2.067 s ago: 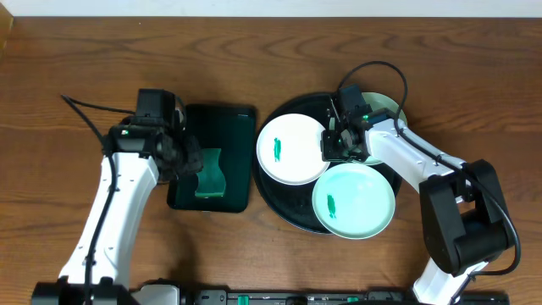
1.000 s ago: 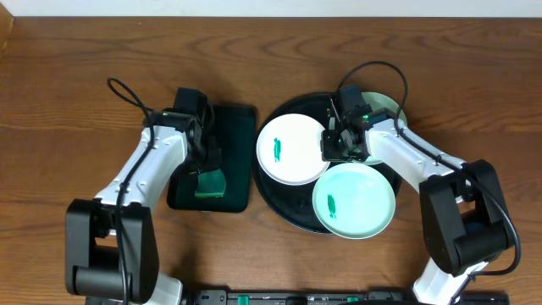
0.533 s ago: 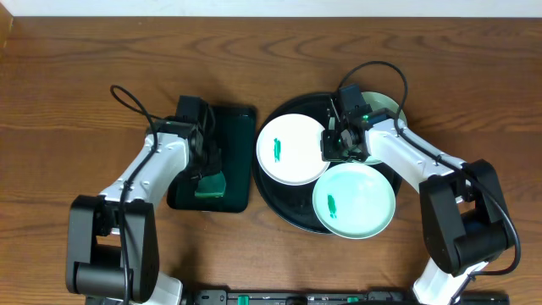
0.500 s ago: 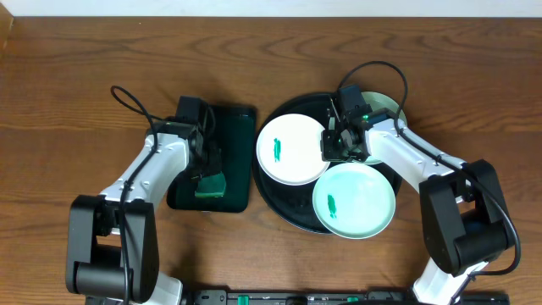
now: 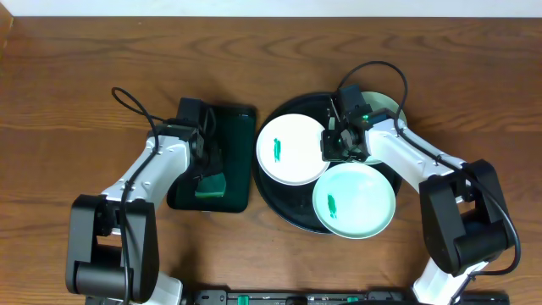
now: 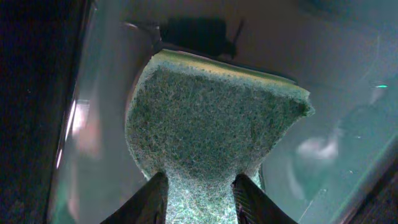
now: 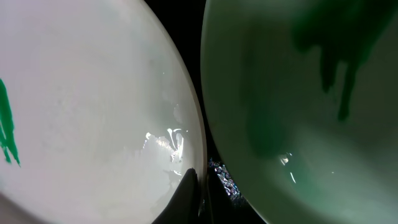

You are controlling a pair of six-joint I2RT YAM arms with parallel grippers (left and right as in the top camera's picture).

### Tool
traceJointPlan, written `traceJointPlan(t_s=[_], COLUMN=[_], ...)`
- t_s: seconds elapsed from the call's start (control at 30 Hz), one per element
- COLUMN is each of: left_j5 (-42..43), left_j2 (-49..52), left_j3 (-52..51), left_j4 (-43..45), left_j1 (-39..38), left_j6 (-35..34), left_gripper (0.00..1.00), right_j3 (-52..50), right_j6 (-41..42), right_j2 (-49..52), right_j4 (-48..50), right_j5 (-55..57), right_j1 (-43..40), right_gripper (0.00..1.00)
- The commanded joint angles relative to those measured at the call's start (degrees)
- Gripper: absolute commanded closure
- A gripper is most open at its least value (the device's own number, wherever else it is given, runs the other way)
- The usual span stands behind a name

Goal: Clean dirty plates on tray and stack at the side
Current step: 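Lower left gripper onto the green sponge in the dark tray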

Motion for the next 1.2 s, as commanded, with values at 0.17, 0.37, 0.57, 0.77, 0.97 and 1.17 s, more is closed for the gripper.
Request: traceJointPlan(t_s=[0.17, 0.37, 0.57, 0.77, 0.97, 1.17], left_j5=[-0.9, -0.9, -0.9, -1.0, -2.0, -2.1], left_j2=[-0.8, -0.8, -0.7, -0.7, -0.7, -0.7], left_j3=[-0.1, -0.4, -2.1, -3.3, -3.3, -3.3], left_j4=[-0.8, -2.8, -2.0, 0.1, 0.5, 0.5], left_j1=[-0.1, -0.1, -0.8, -2.6, -2.6, -2.6], left_j6=[-0.3, -0.3, -0.3, -0.3, -0.3, -0.3], left_gripper=[0.60, 0.60, 0.60, 0.67, 0.73, 0.72], right_j3=[-0.3, -0.2, -0.2, -0.2, -0.2, -0.2], right_j6=[-0.1, -0.1, -0.1, -0.1, -0.1, -0.1], right_j2=[0.5, 0.5, 0.5, 0.5, 0.5, 0.5], right_j4=[0.3, 0.3, 0.4, 0.3, 0.3, 0.4], right_j5=[0.1, 0.1, 0.1, 0.1, 0.1, 0.1], right_j1=[0.5, 0.5, 0.5, 0.5, 0.5, 0.5], right_gripper=[0.97, 0.96, 0.96, 0.97, 0.97, 0.96])
